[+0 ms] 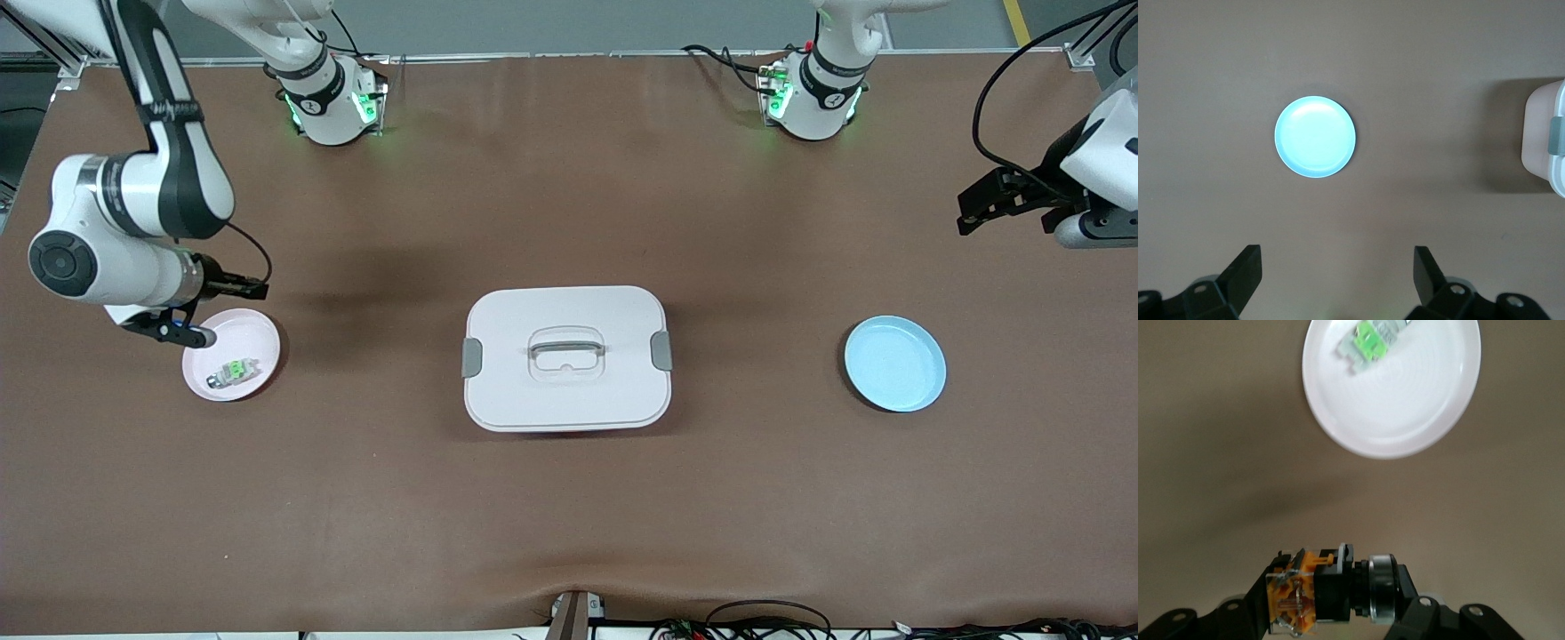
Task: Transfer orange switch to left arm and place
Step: 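Carry the switch over the box while the left gripper reaches toward it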
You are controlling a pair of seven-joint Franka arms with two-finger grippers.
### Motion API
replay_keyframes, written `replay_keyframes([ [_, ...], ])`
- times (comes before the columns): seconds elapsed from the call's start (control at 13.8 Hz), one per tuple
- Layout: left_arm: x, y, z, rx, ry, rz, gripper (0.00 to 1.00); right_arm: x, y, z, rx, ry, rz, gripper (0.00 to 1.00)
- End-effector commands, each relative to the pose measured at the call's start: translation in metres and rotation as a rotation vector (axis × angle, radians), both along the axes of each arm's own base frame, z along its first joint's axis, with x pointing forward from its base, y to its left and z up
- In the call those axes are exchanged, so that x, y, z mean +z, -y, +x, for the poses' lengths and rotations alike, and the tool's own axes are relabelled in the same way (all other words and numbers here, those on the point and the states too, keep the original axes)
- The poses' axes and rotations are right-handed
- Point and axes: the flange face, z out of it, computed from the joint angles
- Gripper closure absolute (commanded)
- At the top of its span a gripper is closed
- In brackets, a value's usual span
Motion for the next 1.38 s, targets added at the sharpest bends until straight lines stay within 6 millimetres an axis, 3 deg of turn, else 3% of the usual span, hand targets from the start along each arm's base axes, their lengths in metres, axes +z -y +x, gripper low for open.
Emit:
replay_keyframes([
  [0.0, 0.004, 0.001, 0.001, -0.001, -0.004, -0.001, 0.00, 0.056, -0.049, 0.005, -0.073, -0.048, 0.005, 0.64],
  [0.15, 0.004, 0.001, 0.001, -0.001, -0.004, -0.005, 0.00, 0.085, -0.081, 0.005, -0.131, -0.057, 0.019, 0.64],
  [0.44, 0.004, 0.007, 0.000, 0.005, -0.004, -0.012, 0.00, 0.130, -0.164, -0.007, -0.270, -0.056, 0.032, 0.64],
  [0.73, 0.004, 0.009, 0.000, 0.006, -0.004, -0.012, 0.00, 0.171, -0.223, -0.016, -0.411, -0.088, 0.157, 0.64],
  [0.94, 0.004, 0.010, 0.000, 0.005, -0.004, -0.012, 0.00, 0.192, -0.263, -0.024, -0.498, -0.101, 0.199, 0.64],
  [1.31, 0.004, 0.016, 0.000, -0.004, -0.005, -0.018, 0.00, 0.199, -0.342, -0.035, -0.683, -0.072, 0.286, 0.64],
])
